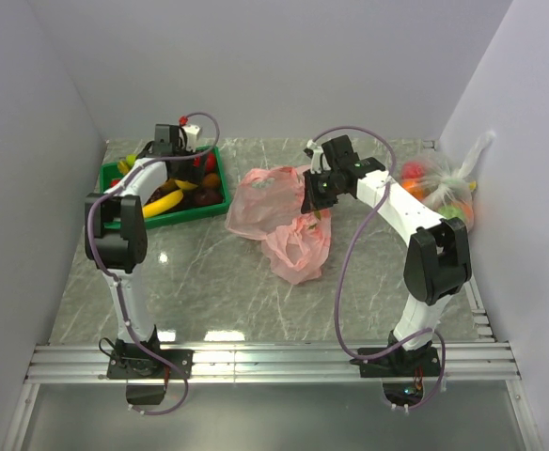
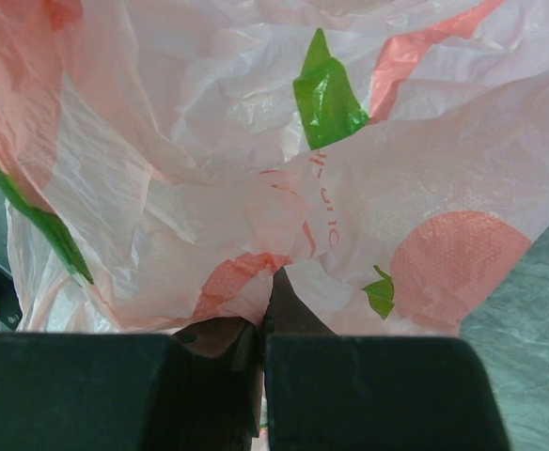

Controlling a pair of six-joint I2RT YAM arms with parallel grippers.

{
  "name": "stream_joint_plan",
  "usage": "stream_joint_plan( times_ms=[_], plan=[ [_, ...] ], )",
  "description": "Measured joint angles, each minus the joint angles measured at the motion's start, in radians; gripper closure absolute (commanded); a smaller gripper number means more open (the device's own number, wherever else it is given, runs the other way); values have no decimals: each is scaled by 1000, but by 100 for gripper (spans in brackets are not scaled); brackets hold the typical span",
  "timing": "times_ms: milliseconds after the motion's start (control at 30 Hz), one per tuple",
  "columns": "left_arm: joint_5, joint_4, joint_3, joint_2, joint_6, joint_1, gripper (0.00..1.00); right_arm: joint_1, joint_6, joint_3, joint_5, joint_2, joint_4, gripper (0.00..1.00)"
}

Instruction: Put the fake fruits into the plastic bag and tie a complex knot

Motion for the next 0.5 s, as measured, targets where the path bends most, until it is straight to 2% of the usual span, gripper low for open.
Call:
stream_joint_plan(
  times_ms=[133,267,400,500],
  plan=[
    [-69,14,0,18,-7,-23,16,-3,0,0,-3,3,0,100],
    [-98,15,1,26,-21,-39,26,-6,0,0,-6,3,0,100],
    [-108,14,2,27,-30,-42,45,-6,0,0,-6,3,0,100],
    [-105,6,2,21,-31,-42,55,-7,1,0,-8,3,0,100]
  ],
)
